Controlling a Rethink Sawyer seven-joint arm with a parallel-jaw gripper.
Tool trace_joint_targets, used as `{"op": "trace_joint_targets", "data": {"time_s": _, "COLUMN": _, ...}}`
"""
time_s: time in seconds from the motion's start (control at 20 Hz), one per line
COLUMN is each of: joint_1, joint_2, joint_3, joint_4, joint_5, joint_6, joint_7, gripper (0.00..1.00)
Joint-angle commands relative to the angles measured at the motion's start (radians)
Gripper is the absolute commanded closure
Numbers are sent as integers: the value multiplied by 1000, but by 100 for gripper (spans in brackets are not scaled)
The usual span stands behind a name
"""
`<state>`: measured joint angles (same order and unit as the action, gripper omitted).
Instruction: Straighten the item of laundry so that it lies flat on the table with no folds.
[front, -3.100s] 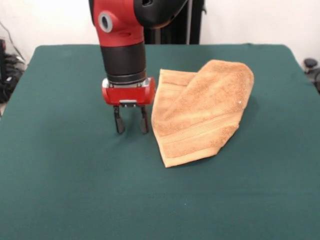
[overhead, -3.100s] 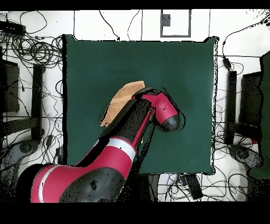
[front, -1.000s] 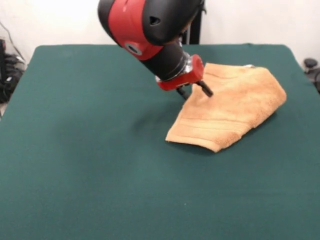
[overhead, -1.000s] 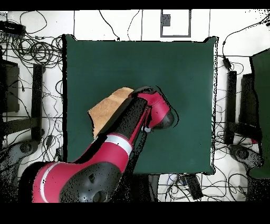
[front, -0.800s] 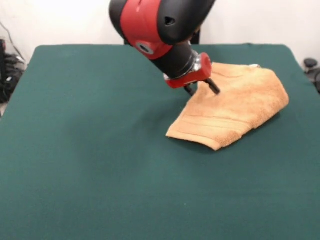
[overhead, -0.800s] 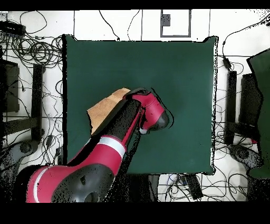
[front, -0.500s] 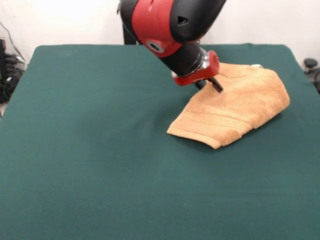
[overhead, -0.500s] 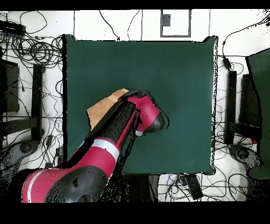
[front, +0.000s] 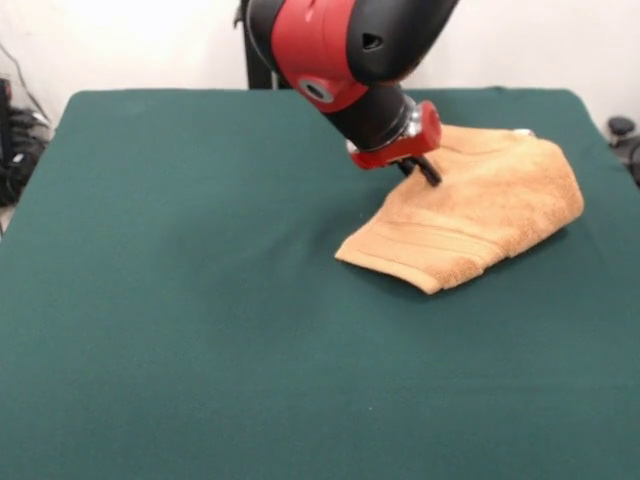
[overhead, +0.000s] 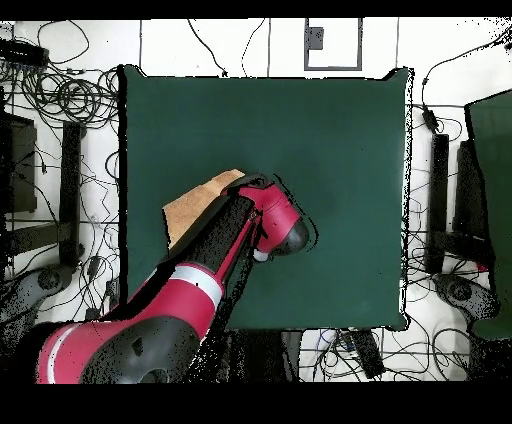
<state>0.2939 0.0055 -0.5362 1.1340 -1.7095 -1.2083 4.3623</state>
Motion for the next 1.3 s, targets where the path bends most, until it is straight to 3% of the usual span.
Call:
{"op": "trace_joint_targets", "data": {"time_s": 0.05, "joint_1": 28, "joint_2": 110, "joint_3": 135, "joint_4": 34, "joint_5": 89, "joint_6": 89, "joint_7": 352, "gripper": 100}}
{"op": "trace_joint_targets", "data": {"time_s": 0.3, "joint_1": 82, "joint_2": 266, "joint_3": -83, "joint_4": -88, "joint_5": 72, "joint_6": 65, "joint_7": 364, "gripper": 100}}
{"op": "trace_joint_targets", "data": {"time_s": 0.4, "joint_1": 67, "joint_2": 340, "joint_3": -181, "joint_4": -148, "joint_5": 87, "joint_6": 57, "joint_7": 366, "gripper": 100}}
{"op": "trace_joint_targets", "data": {"time_s": 0.65, "joint_1": 66, "joint_2": 405, "joint_3": -217, "joint_4": -201, "joint_5": 112, "joint_6": 143, "joint_7": 357, "gripper": 100}}
{"op": "trace_joint_targets", "data": {"time_s": 1.0, "joint_1": 66, "joint_2": 463, "joint_3": -244, "joint_4": -237, "joint_5": 168, "joint_6": 151, "joint_7": 354, "gripper": 100}}
{"op": "trace_joint_targets", "data": {"time_s": 1.3, "joint_1": 83, "joint_2": 566, "joint_3": -409, "joint_4": -215, "joint_5": 332, "joint_6": 42, "joint_7": 375, "gripper": 100}}
